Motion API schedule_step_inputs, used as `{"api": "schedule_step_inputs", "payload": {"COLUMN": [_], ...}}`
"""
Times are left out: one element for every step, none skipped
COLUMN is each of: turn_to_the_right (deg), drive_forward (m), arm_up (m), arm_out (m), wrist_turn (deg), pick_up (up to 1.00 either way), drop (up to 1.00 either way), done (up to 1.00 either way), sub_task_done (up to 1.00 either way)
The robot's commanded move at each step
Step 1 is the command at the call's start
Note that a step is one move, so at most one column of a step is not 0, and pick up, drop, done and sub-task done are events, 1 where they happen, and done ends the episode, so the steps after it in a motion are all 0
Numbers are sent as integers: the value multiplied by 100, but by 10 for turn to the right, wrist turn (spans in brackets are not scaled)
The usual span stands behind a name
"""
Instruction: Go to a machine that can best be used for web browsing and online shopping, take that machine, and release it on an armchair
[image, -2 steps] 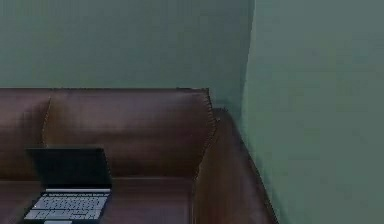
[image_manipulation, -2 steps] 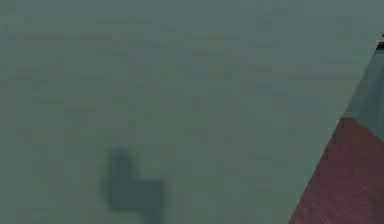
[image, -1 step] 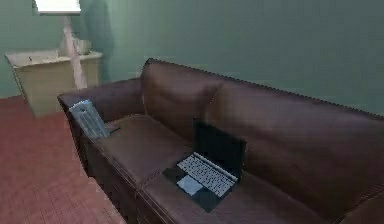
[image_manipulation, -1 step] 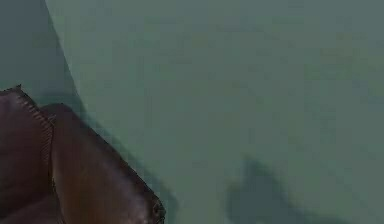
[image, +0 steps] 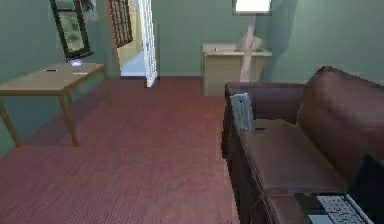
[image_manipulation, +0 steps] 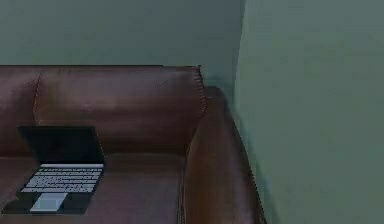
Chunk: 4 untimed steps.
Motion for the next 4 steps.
{"api": "schedule_step_inputs", "payload": {"turn_to_the_right": [-360,0,0,0], "drive_forward": [0,0,0,0], "arm_up": [0,50,12,0], "arm_out": [0,0,0,38], "wrist_turn": [0,0,0,0], "pick_up": [0,0,0,0], "drop": [0,0,0,0], "done": [0,0,0,0], "sub_task_done": [0,0,0,0]}}
